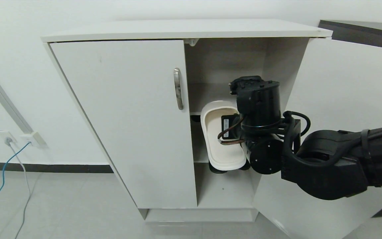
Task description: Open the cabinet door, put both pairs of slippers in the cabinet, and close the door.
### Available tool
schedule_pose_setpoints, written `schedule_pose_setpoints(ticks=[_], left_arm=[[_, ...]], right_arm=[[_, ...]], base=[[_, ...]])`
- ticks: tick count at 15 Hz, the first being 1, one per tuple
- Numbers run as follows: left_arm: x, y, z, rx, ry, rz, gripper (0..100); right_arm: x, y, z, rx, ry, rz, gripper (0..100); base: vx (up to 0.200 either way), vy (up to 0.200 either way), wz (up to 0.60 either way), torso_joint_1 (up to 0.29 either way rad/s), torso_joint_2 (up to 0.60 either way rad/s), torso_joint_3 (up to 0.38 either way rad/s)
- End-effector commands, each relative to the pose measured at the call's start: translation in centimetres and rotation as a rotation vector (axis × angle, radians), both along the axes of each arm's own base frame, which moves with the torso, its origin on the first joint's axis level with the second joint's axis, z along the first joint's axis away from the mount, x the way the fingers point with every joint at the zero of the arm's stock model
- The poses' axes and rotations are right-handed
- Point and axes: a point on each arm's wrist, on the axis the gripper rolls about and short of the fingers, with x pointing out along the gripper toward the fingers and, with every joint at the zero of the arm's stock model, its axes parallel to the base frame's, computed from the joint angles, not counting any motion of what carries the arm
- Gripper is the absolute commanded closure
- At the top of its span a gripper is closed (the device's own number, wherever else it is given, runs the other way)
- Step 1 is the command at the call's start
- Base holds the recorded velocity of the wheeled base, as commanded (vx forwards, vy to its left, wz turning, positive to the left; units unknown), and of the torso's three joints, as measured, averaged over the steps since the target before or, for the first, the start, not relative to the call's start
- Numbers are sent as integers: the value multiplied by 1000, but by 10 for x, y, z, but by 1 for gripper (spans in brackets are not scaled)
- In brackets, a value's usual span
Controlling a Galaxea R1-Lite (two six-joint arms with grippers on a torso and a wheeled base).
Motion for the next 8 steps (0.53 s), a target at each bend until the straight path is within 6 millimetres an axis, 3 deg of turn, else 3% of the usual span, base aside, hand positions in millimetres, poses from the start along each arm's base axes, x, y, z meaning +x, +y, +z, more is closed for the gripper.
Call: schedule_pose_setpoints(ticks=[1,2,8], left_arm=[[0,0,0,-1,0,0,100],[0,0,0,-1,0,0,100],[0,0,0,-2,-2,2,100]], right_arm=[[-1,-1,2,4,-3,1,100],[-1,-1,2,4,-3,1,100],[10,0,2,11,-1,9,100]], base=[[200,0,0,2,2,2],[200,0,0,2,2,-2],[0,0,0,0,0,0]])
